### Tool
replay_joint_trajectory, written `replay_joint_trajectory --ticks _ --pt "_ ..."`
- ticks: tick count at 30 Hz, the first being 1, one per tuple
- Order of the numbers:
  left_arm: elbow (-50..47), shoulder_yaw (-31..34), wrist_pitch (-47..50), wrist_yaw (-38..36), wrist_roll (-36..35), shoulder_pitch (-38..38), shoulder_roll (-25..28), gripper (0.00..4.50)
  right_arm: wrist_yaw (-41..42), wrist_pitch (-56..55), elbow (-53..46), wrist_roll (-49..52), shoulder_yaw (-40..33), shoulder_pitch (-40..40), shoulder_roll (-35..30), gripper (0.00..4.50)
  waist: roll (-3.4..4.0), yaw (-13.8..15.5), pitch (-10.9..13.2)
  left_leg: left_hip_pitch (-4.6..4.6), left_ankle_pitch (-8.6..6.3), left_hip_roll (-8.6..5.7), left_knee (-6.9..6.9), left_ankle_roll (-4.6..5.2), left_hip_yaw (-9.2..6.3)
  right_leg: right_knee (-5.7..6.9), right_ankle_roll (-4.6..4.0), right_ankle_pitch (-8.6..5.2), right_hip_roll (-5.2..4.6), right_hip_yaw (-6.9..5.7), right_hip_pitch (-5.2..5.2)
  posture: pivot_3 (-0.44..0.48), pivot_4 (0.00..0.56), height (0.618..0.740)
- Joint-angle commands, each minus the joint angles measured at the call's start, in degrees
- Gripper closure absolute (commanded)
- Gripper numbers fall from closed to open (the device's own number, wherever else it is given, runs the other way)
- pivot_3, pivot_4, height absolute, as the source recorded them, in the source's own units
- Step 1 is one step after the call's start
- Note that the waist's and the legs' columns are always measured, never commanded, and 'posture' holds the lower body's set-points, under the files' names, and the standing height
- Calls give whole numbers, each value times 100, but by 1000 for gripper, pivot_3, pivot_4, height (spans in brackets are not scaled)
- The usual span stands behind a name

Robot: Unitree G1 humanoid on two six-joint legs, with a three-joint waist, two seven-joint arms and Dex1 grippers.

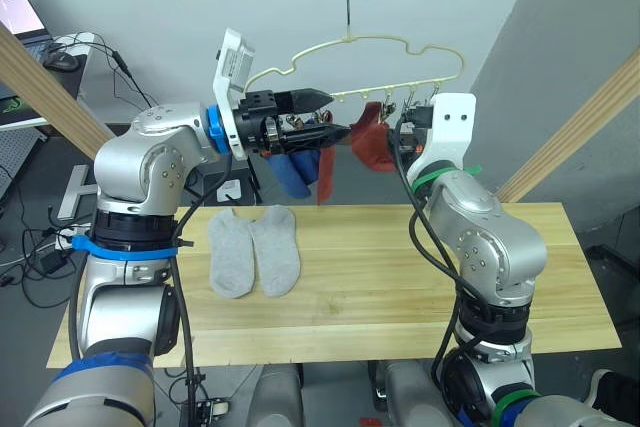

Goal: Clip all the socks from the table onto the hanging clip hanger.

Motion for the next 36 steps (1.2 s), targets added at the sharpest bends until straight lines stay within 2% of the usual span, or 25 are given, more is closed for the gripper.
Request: replay_joint_trajectory --ticks 1,2,23,36 --pt "-191 81 -89 48 -19 -34 79 455 31 -220 -69 -3 -87 -110 24 2228 0 0 0 0 0 0 0 0 0 0 0 0 0 0 0 62 204 740" --pt "-196 75 -91 54 -17 -31 79 455 42 -237 -37 -2 -103 -123 26 2608 0 0 0 0 0 0 0 -1 0 0 0 0 0 0 0 62 204 740" --pt "-434 129 -59 266 -52 117 176 455 381 -902 1104 -5 -275 -687 -214 2608 0 13 0 0 3 0 1 -5 0 5 -1 0 0 0 0 106 208 740" --pt "-530 131 -42 410 -84 177 205 455 549 -1411 1924 -64 -339 -998 -611 2608 0 36 0 1 5 0 2 -7 0 8 -1 0 -1 0 -1 116 210 740"
